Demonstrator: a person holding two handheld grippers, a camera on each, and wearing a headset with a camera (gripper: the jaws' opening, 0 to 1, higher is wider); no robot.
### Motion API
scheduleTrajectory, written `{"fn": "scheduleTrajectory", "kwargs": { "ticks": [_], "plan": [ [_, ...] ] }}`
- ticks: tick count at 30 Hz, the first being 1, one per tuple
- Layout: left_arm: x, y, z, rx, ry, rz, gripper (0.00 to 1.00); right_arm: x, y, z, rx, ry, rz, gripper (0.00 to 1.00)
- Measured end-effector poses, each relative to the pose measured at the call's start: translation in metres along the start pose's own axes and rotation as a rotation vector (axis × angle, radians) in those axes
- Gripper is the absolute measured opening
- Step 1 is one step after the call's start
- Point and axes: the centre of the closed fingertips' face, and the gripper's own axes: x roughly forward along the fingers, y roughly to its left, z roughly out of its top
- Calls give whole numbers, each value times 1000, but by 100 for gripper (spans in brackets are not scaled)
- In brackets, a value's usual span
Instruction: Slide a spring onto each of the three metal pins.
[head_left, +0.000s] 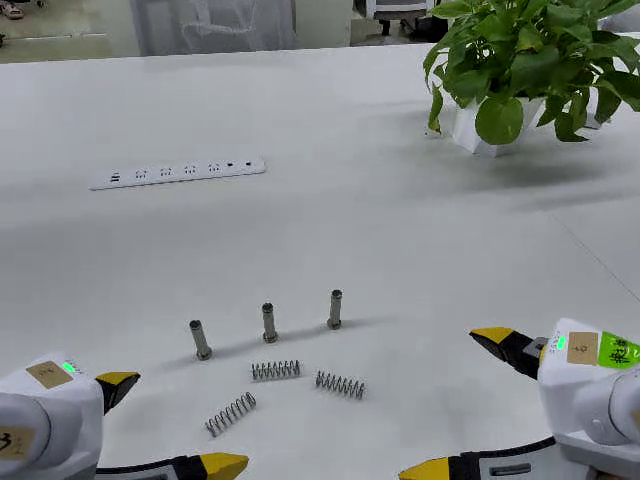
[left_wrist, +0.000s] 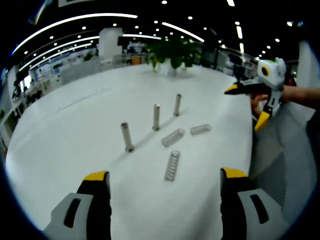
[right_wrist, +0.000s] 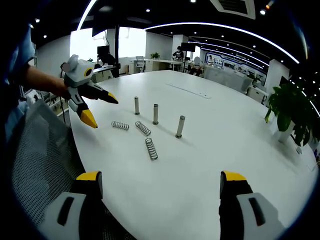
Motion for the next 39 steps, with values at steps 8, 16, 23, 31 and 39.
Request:
{"fn": "scheduleTrajectory", "kwargs": {
  "ticks": [8, 16, 23, 31, 39],
  "plan": [
    [4, -9, 2, 44, -62, -26, 69, -1, 0, 2, 3, -8, 0, 99],
    [12, -2, -8, 63, -23, -19, 44, 0, 1, 2, 8, -14, 1, 99],
    [18, -5, -8, 82, 1, -34, 33, 0, 2, 1, 4, -9, 4, 99],
    [26, -4, -13, 99, 45, -42, 23, 1, 3, 1, 4, -2, 8, 98],
    [27, -4, -14, 117, 59, -38, 17, 1, 4, 0, 2, 7, 11, 98]
  ]
}}
